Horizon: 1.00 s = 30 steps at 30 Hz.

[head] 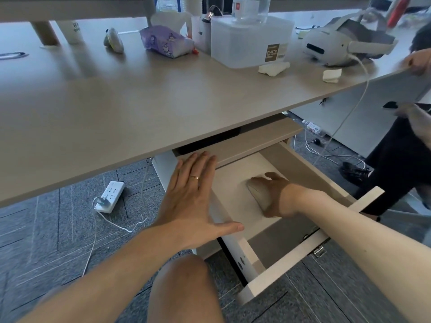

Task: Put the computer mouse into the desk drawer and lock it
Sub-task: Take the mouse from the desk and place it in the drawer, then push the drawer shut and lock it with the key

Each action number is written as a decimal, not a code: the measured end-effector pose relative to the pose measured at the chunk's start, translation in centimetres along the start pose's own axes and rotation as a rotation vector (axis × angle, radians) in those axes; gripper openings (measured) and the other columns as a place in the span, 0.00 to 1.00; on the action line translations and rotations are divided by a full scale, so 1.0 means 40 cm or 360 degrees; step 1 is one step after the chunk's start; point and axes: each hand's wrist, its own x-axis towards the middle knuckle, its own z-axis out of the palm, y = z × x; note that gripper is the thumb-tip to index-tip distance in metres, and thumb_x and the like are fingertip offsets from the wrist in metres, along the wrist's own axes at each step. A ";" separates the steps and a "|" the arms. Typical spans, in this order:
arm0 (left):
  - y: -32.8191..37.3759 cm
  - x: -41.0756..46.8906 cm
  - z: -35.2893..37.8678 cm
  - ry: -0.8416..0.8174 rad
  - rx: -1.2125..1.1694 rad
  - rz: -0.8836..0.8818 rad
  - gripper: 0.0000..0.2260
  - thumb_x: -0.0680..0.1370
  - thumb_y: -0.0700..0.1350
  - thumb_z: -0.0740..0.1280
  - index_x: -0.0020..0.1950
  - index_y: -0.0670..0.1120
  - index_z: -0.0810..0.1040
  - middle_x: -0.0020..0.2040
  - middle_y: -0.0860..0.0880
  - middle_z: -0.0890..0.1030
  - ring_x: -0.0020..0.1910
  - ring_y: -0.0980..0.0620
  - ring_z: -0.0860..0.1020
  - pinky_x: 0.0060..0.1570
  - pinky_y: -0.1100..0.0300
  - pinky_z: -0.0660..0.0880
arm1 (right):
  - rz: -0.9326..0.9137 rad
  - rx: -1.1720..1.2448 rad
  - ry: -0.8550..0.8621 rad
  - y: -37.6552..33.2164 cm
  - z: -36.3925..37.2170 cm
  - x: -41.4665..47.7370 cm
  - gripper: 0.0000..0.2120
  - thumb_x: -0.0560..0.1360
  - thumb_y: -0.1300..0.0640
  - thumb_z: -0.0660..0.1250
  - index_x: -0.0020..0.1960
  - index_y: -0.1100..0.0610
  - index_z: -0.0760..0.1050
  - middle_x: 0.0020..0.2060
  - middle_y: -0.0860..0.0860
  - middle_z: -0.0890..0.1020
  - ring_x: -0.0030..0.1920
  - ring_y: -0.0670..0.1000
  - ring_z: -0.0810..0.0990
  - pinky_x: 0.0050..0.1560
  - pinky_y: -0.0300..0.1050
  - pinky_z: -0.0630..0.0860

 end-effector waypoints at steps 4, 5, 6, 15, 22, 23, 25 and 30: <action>0.002 -0.001 -0.004 -0.0011 -0.0016 -0.0006 0.62 0.62 0.82 0.58 0.81 0.49 0.33 0.82 0.51 0.34 0.78 0.52 0.30 0.77 0.48 0.34 | -0.0079 0.0008 -0.0073 -0.006 -0.001 -0.031 0.38 0.75 0.63 0.63 0.79 0.47 0.49 0.78 0.56 0.52 0.76 0.59 0.62 0.70 0.50 0.65; 0.003 -0.001 -0.005 -0.0019 -0.0018 -0.0010 0.62 0.62 0.82 0.58 0.80 0.49 0.32 0.82 0.51 0.34 0.78 0.53 0.29 0.77 0.48 0.34 | -0.0069 0.0009 -0.0072 -0.005 0.000 -0.030 0.39 0.76 0.63 0.63 0.79 0.46 0.47 0.79 0.56 0.50 0.75 0.60 0.63 0.70 0.51 0.66; 0.003 -0.001 -0.006 -0.0028 -0.0018 -0.0012 0.62 0.62 0.82 0.58 0.80 0.49 0.32 0.82 0.51 0.34 0.78 0.53 0.29 0.77 0.48 0.34 | -0.0071 0.0002 -0.0067 -0.006 -0.001 -0.031 0.41 0.76 0.63 0.63 0.79 0.44 0.45 0.79 0.55 0.49 0.75 0.61 0.63 0.69 0.51 0.67; 0.005 -0.001 -0.011 -0.0073 0.0012 -0.0023 0.62 0.62 0.82 0.57 0.80 0.49 0.31 0.82 0.51 0.33 0.78 0.53 0.29 0.77 0.48 0.34 | 0.0010 0.0126 -0.0050 0.000 -0.006 -0.037 0.45 0.74 0.48 0.68 0.80 0.42 0.41 0.81 0.55 0.42 0.79 0.59 0.53 0.73 0.49 0.62; -0.004 0.002 -0.025 -0.0172 -0.0045 -0.0014 0.63 0.60 0.82 0.61 0.81 0.51 0.34 0.82 0.52 0.35 0.78 0.54 0.31 0.78 0.49 0.36 | -0.0082 0.0333 0.0941 -0.014 0.009 -0.228 0.34 0.75 0.32 0.54 0.77 0.47 0.60 0.77 0.53 0.61 0.77 0.57 0.57 0.74 0.57 0.60; -0.005 0.003 -0.030 -0.0199 -0.0062 -0.0013 0.63 0.60 0.82 0.61 0.81 0.51 0.34 0.82 0.52 0.35 0.78 0.54 0.31 0.78 0.49 0.36 | -0.0048 0.0412 0.1097 -0.019 0.028 -0.269 0.35 0.76 0.31 0.53 0.79 0.43 0.54 0.80 0.49 0.53 0.80 0.53 0.49 0.77 0.57 0.53; -0.005 0.005 -0.043 -0.0275 -0.0091 -0.0026 0.63 0.60 0.83 0.61 0.81 0.52 0.33 0.82 0.53 0.34 0.78 0.55 0.31 0.78 0.50 0.35 | 0.0098 0.0697 0.1335 -0.038 0.077 -0.339 0.36 0.76 0.32 0.56 0.80 0.40 0.46 0.80 0.42 0.39 0.79 0.46 0.38 0.76 0.55 0.44; -0.003 0.014 -0.085 -0.0490 -0.0171 -0.0083 0.63 0.60 0.83 0.61 0.81 0.53 0.36 0.82 0.56 0.34 0.78 0.57 0.32 0.77 0.53 0.36 | 0.0667 0.2361 0.1337 -0.112 0.180 -0.387 0.43 0.73 0.37 0.62 0.80 0.42 0.41 0.80 0.39 0.44 0.72 0.36 0.49 0.75 0.50 0.51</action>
